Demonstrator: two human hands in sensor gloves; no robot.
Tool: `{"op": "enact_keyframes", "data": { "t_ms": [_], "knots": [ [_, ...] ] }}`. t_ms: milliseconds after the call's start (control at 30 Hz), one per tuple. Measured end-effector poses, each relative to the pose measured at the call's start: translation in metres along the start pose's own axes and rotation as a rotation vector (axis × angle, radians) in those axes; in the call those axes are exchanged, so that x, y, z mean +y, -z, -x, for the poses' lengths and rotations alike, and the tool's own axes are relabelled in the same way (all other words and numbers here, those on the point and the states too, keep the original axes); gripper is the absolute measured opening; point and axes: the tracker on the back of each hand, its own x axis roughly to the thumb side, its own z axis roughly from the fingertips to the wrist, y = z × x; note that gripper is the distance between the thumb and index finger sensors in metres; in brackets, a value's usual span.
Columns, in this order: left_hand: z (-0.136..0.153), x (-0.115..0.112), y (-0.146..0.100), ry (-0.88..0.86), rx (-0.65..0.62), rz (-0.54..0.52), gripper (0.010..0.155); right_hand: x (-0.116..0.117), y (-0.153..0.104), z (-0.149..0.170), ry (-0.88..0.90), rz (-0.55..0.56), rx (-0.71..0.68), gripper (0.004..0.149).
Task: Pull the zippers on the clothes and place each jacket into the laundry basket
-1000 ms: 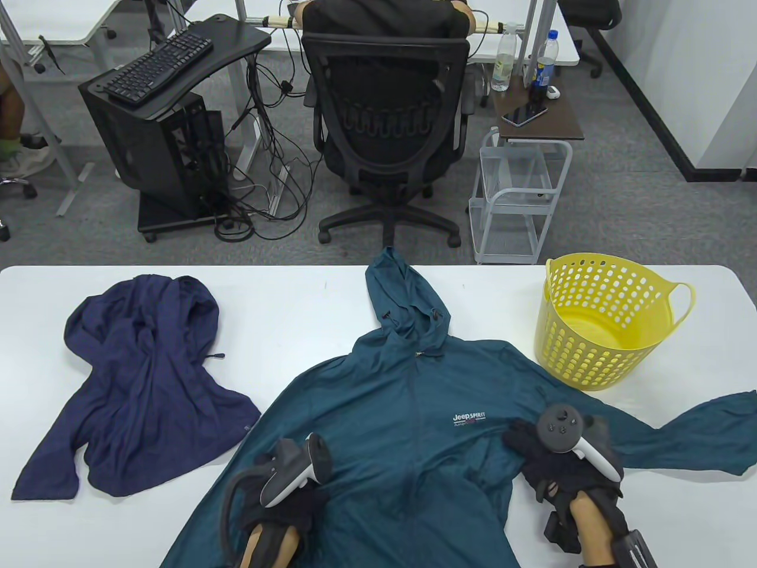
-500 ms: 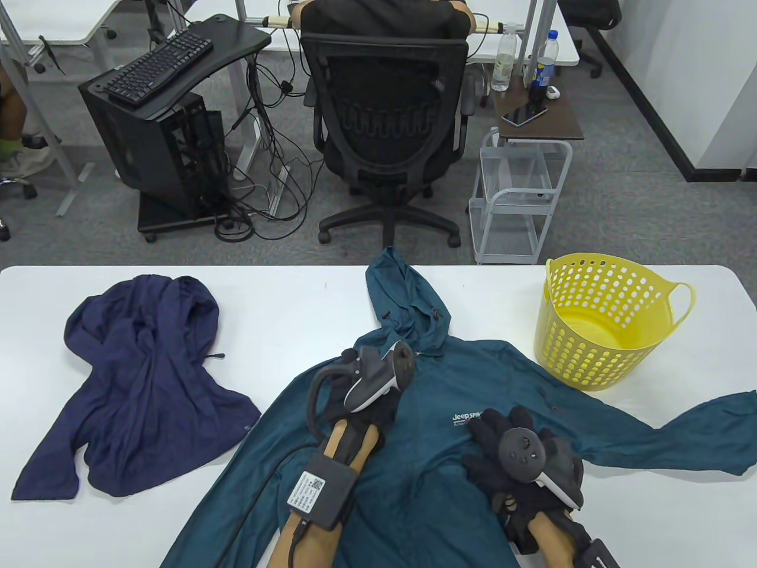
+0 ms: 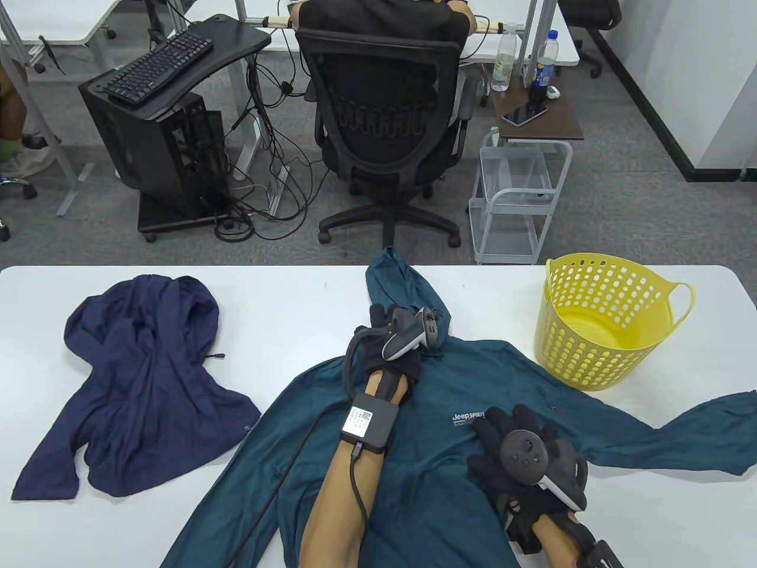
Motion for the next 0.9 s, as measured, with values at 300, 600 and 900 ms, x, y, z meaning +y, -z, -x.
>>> {"op": "enact_keyframes", "data": {
  "t_ms": [300, 600, 900],
  "knots": [
    [0.017, 0.008, -0.016, 0.032, -0.009, -0.255, 0.044, 0.003, -0.001, 0.000, -0.017, 0.002, -0.008, 0.064],
    [0.072, 0.031, -0.063, -0.602, -0.166, -0.323, 0.041, 0.002, -0.003, 0.001, 0.005, 0.038, -0.020, 0.063],
    [0.094, 0.004, -0.110, -0.774, -0.234, -0.241, 0.045, -0.026, -0.001, -0.014, 0.174, 0.171, -0.024, 0.058]
  ]
}}
